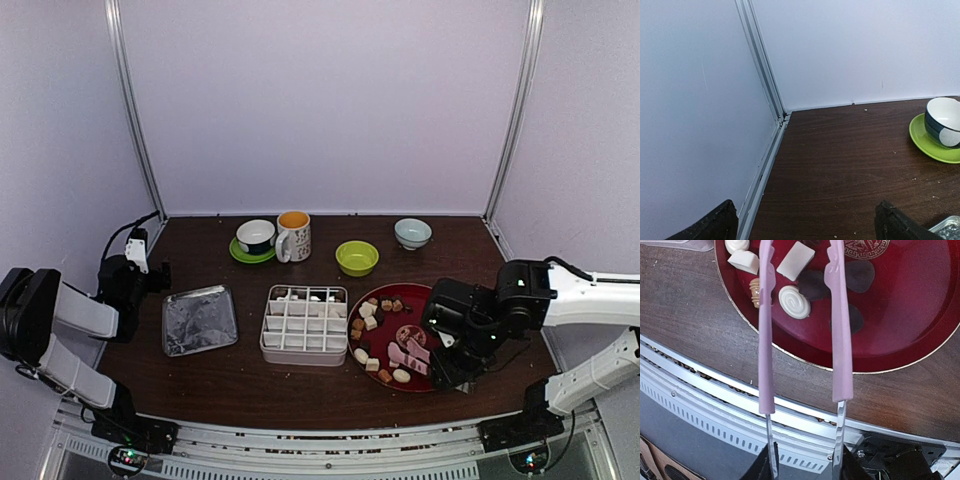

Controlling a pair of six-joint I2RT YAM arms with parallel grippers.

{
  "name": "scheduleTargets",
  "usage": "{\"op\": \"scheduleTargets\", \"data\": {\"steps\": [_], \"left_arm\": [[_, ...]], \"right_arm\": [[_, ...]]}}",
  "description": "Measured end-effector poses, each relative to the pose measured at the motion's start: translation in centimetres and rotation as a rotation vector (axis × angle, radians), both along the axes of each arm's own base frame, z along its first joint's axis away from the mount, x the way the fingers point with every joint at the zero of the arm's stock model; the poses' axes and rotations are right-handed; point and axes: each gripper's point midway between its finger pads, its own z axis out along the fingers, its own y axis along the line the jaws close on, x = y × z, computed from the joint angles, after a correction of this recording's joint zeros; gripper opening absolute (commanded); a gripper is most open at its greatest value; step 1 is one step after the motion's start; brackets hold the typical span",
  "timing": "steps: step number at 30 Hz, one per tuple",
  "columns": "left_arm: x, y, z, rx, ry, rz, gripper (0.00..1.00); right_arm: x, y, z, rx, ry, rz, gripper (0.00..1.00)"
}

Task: Pack the chocolate
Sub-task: Pick up the fake chocolate from the plate.

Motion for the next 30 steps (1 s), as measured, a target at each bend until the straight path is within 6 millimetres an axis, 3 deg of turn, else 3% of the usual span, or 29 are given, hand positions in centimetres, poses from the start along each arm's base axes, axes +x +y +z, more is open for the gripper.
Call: {"op": "scheduleTargets", "data": {"steps": [30], "left_arm": [[0.0,0.0,0.0,0.000,0.000,0.000,0.98]], "right_arm": [[1.1,1.7,-1.2,-0.073,0.015,0.051,0.35]]}}
